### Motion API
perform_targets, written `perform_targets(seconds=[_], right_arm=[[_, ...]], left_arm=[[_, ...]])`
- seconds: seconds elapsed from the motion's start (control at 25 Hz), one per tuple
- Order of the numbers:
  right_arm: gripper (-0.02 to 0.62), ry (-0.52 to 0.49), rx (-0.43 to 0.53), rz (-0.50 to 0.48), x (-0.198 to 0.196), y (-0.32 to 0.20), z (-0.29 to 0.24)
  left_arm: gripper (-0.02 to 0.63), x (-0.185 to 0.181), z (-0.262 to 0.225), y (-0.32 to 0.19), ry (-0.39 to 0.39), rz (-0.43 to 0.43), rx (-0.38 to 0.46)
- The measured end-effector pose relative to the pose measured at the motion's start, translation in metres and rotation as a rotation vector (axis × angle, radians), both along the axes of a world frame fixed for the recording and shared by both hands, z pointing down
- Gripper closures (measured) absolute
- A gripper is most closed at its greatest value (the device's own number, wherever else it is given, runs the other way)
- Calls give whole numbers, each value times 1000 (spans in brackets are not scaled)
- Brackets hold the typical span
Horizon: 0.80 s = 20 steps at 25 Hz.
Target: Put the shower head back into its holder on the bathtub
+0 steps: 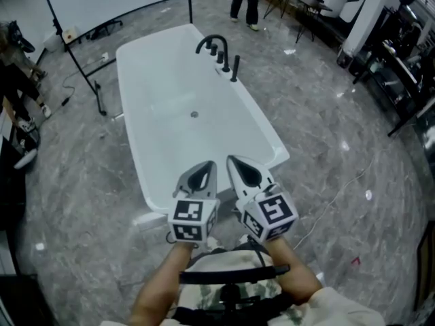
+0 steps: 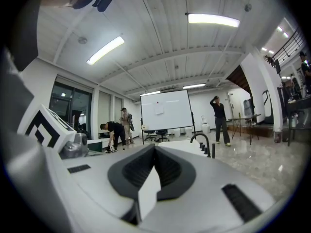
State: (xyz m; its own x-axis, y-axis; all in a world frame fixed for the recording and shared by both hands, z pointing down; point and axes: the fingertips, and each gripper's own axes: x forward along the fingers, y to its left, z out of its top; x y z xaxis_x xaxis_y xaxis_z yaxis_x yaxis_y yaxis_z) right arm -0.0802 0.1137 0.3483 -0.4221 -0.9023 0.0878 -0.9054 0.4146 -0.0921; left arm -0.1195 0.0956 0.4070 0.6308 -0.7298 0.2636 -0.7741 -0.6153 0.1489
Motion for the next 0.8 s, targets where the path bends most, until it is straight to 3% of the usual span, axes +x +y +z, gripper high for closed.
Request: perform_targets(seconds=[0.8], right_arm=[[584, -3, 11, 6, 20, 19, -4]], left_arm=[[591, 28, -10, 22, -26, 28, 45]])
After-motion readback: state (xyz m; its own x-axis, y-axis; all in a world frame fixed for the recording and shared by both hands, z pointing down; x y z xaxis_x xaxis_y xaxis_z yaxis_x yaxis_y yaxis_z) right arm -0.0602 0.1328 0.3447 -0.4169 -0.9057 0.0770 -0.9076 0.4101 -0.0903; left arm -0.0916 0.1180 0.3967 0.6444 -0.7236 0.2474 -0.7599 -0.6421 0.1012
